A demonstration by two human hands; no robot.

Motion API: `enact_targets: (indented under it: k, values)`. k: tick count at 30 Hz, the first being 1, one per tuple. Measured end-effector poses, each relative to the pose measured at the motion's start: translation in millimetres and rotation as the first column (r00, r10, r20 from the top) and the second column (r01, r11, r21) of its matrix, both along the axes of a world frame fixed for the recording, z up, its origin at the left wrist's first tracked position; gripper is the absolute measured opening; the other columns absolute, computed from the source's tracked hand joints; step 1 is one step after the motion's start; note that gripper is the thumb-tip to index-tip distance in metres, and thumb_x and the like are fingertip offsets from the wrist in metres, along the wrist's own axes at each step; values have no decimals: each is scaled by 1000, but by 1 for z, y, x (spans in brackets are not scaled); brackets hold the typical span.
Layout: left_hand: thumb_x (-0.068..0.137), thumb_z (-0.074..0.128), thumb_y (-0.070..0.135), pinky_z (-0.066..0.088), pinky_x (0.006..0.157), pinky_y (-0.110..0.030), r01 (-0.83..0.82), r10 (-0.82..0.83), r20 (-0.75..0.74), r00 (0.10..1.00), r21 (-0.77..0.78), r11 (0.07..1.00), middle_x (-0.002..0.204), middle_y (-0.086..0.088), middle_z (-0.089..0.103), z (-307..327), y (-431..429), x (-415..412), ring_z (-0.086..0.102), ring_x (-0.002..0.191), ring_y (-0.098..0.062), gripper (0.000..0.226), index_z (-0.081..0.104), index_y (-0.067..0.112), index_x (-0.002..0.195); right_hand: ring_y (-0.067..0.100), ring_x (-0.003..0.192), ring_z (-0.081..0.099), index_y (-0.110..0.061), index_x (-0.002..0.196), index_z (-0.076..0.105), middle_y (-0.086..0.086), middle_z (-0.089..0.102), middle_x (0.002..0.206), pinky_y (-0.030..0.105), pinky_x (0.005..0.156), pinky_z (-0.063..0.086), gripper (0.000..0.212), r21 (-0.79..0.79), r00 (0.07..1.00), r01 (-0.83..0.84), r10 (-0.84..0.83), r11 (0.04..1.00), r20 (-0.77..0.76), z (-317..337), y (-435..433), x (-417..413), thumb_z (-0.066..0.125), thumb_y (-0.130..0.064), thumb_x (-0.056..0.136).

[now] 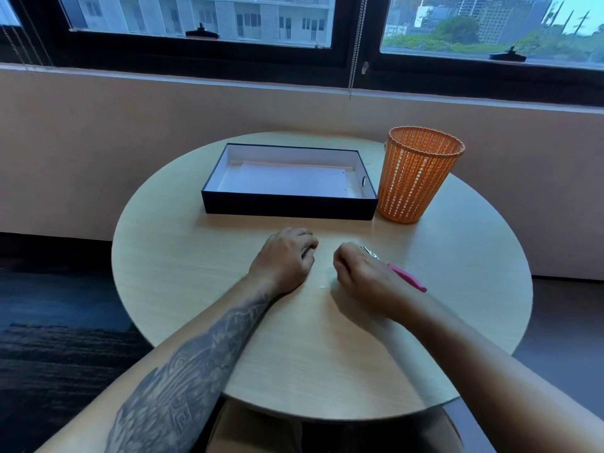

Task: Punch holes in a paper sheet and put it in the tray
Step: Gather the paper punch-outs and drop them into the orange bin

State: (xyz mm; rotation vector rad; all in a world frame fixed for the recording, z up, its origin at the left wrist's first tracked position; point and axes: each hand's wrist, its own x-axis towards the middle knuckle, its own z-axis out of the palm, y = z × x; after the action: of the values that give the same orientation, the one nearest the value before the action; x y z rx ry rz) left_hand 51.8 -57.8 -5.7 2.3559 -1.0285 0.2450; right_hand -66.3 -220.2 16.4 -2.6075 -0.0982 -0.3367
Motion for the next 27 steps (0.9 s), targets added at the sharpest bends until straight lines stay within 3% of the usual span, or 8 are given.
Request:
enact_targets:
  k: [3, 6, 10, 13, 17, 22, 27]
  values:
    - [93, 55, 25, 39, 102, -35, 2, -2, -5, 1000, 0, 1000, 126, 5, 65, 0, 0, 0, 54, 119, -17, 26, 72, 21, 114, 11, 76, 50, -23, 84, 48, -9, 52, 82, 29, 70, 44, 15, -27, 999, -33, 32, 999, -27, 3, 2, -5, 50, -19, 99]
    - [94, 54, 25, 40, 102, -36, 10, -10, -5, 1000, 9, 1000, 126, 5, 65, 1, 1, -1, 54, 119, -18, 27, 71, 21, 114, 14, 85, 56, -22, 91, 65, -9, 62, 91, 34, 75, 49, 9, -149, 994, -113, 111, 982, -26, 6, 5, -8, 58, -21, 97]
    - [94, 55, 25, 40, 103, -37, 7, -7, -6, 1000, 13, 1000, 127, 5, 65, 3, 1, -2, 54, 119, -18, 27, 71, 20, 115, 16, 93, 58, -30, 104, 74, -10, 68, 102, 33, 75, 50, 19, -262, 988, -148, 151, 954, -8, 6, 7, -14, 56, -32, 98]
    - [95, 54, 24, 40, 103, -36, 7, -7, -3, 1000, 16, 1000, 126, 4, 65, 3, 1, -2, 54, 119, -18, 27, 71, 20, 115, 18, 90, 59, -30, 103, 78, -7, 70, 101, 34, 72, 51, 40, -261, 986, -166, 168, 951, -15, 10, 10, -17, 39, -33, 95]
    - [94, 53, 26, 41, 104, -39, 11, -11, -10, 1000, 20, 1000, 127, 4, 64, 0, 1, 0, 54, 120, -18, 27, 70, 22, 114, 19, 86, 61, -28, 100, 80, -5, 71, 97, 37, 71, 53, 33, -313, 982, -185, 190, 932, -16, 12, 14, -16, 49, -19, 92]
    - [94, 53, 26, 41, 102, -37, 4, -4, -7, 1000, 13, 1000, 125, 5, 65, -2, 0, 0, 54, 118, -18, 26, 70, 22, 113, 19, 86, 62, -28, 94, 80, -7, 72, 96, 39, 68, 54, 54, -291, 988, -147, 152, 946, -6, 14, 20, -19, 28, -36, 87]
    - [93, 53, 26, 41, 103, -37, 4, -4, -19, 1000, 12, 1000, 127, 5, 65, -1, 0, 0, 54, 119, -17, 26, 71, 22, 112, 15, 91, 61, -28, 100, 79, -9, 71, 101, 34, 76, 53, 49, -203, 996, -81, 73, 976, -49, 14, 22, -22, 32, -32, 88]
